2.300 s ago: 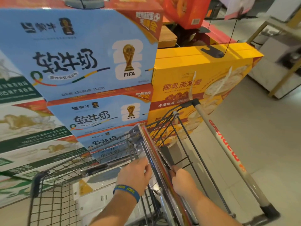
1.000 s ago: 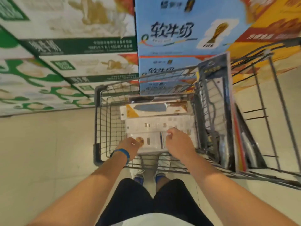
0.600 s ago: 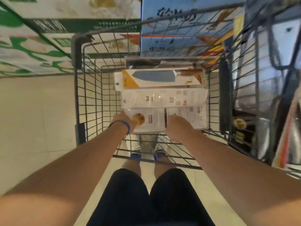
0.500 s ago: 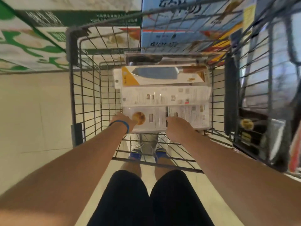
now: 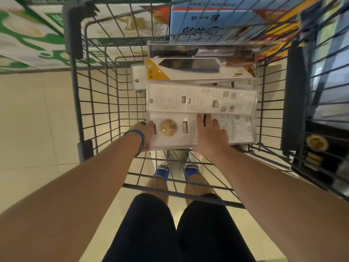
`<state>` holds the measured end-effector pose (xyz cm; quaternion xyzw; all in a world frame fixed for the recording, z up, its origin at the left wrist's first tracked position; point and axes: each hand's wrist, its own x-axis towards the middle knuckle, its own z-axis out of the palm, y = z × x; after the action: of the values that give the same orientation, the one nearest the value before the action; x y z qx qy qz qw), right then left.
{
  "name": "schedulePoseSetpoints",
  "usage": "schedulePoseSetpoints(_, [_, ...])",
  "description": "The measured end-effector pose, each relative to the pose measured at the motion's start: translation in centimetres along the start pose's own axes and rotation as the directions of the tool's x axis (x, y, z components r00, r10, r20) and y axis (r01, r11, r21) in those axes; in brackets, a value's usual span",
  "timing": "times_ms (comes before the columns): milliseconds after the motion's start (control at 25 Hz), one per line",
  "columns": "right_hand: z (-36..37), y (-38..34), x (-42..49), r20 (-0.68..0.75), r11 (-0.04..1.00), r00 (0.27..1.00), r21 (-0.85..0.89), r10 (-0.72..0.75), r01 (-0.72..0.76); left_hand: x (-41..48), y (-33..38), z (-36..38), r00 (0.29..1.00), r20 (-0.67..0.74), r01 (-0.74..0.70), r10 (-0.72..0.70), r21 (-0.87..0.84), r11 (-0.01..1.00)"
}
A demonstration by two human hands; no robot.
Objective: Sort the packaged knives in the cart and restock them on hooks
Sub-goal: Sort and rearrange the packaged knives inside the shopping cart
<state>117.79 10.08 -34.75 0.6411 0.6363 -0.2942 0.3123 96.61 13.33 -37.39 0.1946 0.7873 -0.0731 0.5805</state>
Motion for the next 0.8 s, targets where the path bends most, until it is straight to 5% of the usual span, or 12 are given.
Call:
schedulePoseSetpoints(280, [-0.4, 0.2, -0.2, -0.139, 0.997, 0.990, 0.068, -0.021, 0.031, -0.9, 1.1, -0.9, 0.945, -0.299, -0.064, 0.134, 0.233, 0.970])
schedulePoseSetpoints(480, [-2.7, -0.3, 2.1, -0.431, 0.987, 0.902, 0.157, 0.034, 0.037, -1.5, 2.0, -1.2, 0.915, -0.234, -0.256, 0.328, 0.291, 0.922])
schedulePoseSetpoints(640, [-2.8, -0.8, 4.6, -0.080, 0.999, 0.996, 0.013, 0.050, -0.049, -1.6, 2.0, -0.2, 0.924, -0.103, -0.323, 0.368, 0.306, 0.896])
schedulePoseSetpoints(800, [-1.0, -1.4, 3.9, -0.047, 0.994, 0.999, -0.105, 0.019, -0.024, -1.5, 1.7, -0.7, 0.944, -0.098, -0.283, 0.316, 0.256, 0.924])
